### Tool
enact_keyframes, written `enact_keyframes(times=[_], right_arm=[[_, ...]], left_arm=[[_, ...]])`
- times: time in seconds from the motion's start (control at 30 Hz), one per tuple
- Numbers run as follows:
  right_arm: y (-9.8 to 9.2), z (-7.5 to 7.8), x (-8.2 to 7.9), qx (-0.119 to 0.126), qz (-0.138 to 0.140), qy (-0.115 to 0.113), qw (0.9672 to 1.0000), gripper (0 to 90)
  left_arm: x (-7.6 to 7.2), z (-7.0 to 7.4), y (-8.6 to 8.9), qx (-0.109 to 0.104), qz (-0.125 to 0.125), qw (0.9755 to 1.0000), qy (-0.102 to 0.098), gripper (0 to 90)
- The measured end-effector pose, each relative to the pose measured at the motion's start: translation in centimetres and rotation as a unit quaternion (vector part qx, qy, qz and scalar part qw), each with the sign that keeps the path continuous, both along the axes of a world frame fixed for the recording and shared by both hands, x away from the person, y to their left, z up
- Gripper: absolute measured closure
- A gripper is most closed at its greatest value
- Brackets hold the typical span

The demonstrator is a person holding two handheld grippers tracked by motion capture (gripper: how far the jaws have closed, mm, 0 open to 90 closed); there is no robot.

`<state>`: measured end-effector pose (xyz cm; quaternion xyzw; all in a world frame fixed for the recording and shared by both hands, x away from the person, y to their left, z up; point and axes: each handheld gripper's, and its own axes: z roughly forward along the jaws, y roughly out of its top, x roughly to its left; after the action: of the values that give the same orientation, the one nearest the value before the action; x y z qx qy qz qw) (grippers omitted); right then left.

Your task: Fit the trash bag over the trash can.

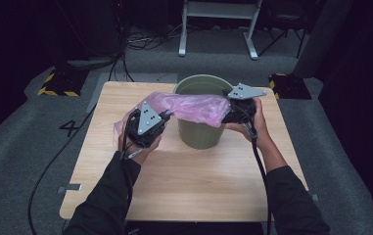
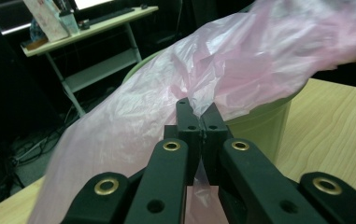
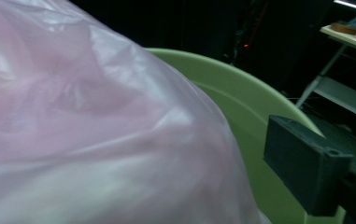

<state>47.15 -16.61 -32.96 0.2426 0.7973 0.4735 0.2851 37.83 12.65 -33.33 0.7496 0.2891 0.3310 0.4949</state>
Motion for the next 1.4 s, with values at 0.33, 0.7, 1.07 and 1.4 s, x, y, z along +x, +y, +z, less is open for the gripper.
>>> enact_keyframes(times=[0.33,0.7,1.07,1.4], right_arm=[[-2.8,0.4,-1.0,-0.012,0.011,0.003,0.9999,22.9],[-5.7,0.9,-2.6,0.025,-0.011,-0.013,0.9995,37.6],[-3.0,-0.3,0.8,0.014,-0.011,0.007,0.9998,79.6],[-3.4,0.2,1.1,0.027,-0.045,0.018,0.9984,46.2]], left_arm=[[0.9,-0.7,0.8,0.0,0.036,0.9992,0.015,89.6],[0.7,-1.0,0.0,0.013,0.048,0.9987,0.015,89.6],[1.8,-1.4,-0.4,0.022,0.066,0.9973,0.023,89.6],[2.4,-1.5,0.5,0.015,0.096,0.9948,0.031,89.6]])
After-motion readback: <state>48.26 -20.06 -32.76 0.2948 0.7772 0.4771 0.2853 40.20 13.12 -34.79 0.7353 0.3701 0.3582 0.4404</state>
